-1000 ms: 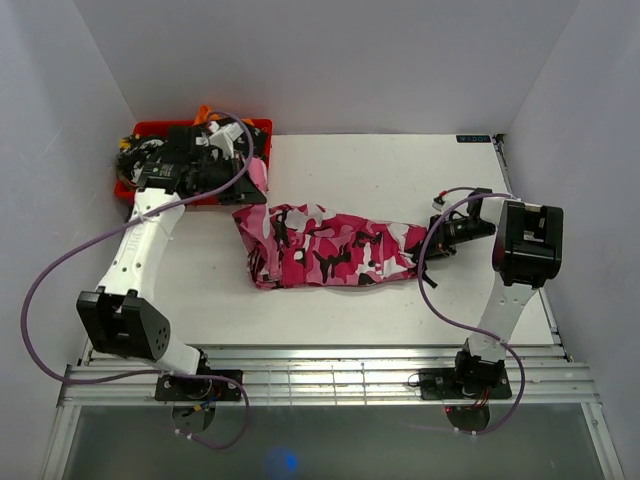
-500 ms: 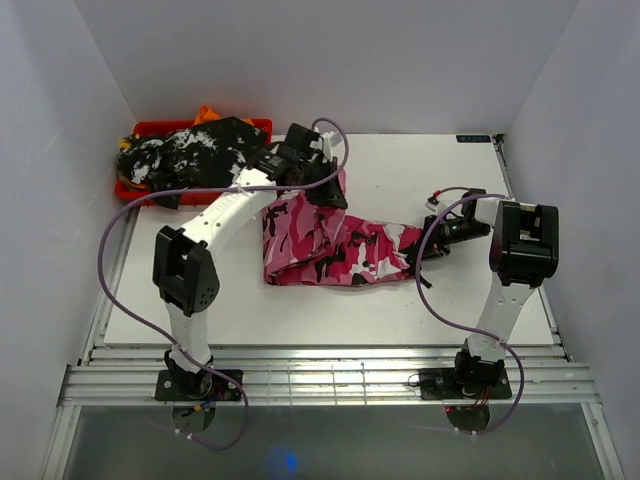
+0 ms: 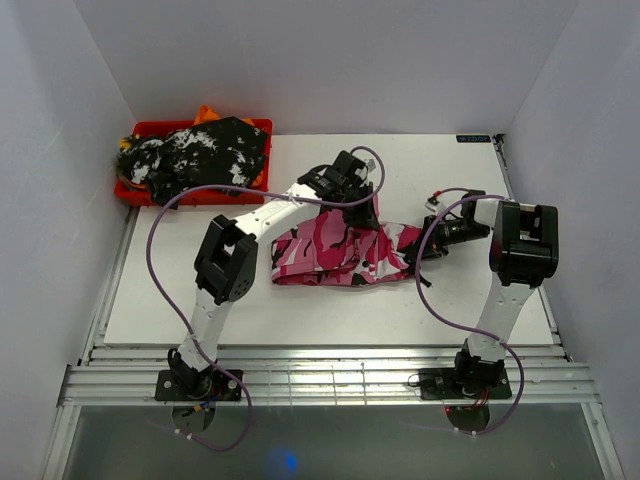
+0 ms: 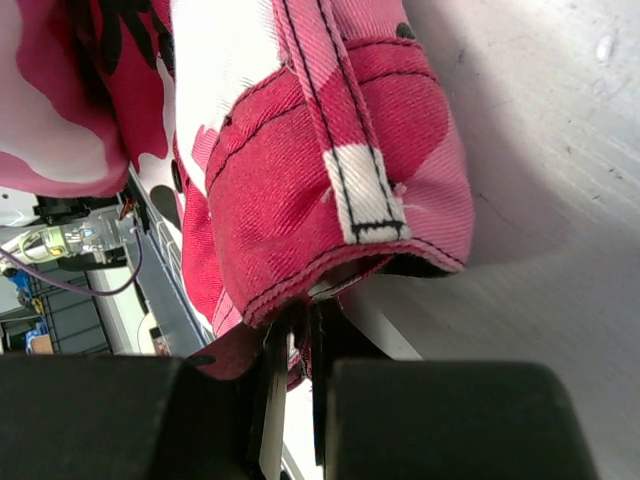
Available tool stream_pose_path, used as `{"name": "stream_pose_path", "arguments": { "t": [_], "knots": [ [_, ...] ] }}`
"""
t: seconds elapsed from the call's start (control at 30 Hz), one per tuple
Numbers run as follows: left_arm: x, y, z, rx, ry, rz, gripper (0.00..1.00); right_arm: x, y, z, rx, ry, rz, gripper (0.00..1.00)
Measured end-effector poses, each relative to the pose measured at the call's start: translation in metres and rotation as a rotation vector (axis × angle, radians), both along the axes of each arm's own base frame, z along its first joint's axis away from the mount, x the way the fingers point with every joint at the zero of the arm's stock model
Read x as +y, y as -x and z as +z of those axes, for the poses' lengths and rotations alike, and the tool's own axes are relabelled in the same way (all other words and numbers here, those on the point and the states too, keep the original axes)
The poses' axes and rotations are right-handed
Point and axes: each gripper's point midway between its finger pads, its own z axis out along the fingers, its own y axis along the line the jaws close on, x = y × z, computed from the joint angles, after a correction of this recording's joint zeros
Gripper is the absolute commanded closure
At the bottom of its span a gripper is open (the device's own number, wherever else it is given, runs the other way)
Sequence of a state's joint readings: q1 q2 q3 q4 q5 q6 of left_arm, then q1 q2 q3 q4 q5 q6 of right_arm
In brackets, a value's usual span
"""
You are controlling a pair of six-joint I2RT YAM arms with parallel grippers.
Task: Fold and stack the trousers
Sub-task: Fold the trousers
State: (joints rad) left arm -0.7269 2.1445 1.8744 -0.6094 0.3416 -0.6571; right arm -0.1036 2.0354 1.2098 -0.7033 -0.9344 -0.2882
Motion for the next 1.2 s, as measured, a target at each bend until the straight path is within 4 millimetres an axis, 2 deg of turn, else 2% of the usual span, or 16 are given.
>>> {"name": "stream_pose_path", "arguments": {
  "t": [0.13,0.27,0.57,0.7,0.83,0.87,0.93,1.0,1.1,1.13,1.17,1.2],
  "knots": [
    [-0.019,0.000,-0.005,-0.001,0.016,-0.011,1.00,0.001,0.001,0.000,0.001,-0.009,0.000,0.92],
    [-0.029,0.008,-0.005,0.006,0.024,-0.021,1.00,0.002,0.003,-0.001,0.005,-0.012,-0.001,0.92],
    [-0.063,0.024,0.010,0.001,0.086,-0.057,1.00,0.003,0.005,-0.003,0.013,-0.019,-0.007,0.92],
    [-0.074,0.030,-0.002,0.026,0.086,-0.064,1.00,0.003,0.006,-0.003,0.015,-0.021,-0.009,0.92],
    [-0.079,0.033,-0.023,0.060,0.068,-0.059,0.99,0.003,0.006,-0.003,0.012,-0.020,-0.010,0.92],
    [-0.080,0.033,-0.027,0.065,0.067,-0.058,0.87,0.003,0.006,-0.002,0.012,-0.020,-0.010,0.92],
    [-0.082,0.032,-0.037,0.080,0.060,-0.056,0.78,0.003,0.007,-0.002,0.012,-0.020,-0.010,0.91],
    [-0.083,0.032,-0.040,0.082,0.064,-0.061,0.63,0.003,0.007,-0.002,0.011,-0.019,-0.010,0.87],
    [-0.090,0.031,-0.033,0.074,0.093,-0.074,0.45,0.003,0.008,-0.001,0.012,-0.016,-0.010,0.76],
    [-0.092,0.030,-0.030,0.064,0.106,-0.081,0.43,0.002,0.008,-0.001,0.012,-0.011,-0.011,0.65],
    [-0.094,0.028,-0.026,0.055,0.117,-0.085,0.41,-0.001,0.008,0.000,0.011,-0.006,-0.017,0.62],
    [-0.095,0.026,-0.023,0.046,0.129,-0.090,0.29,-0.003,0.008,0.001,0.008,0.002,-0.018,0.59]
  ]
}}
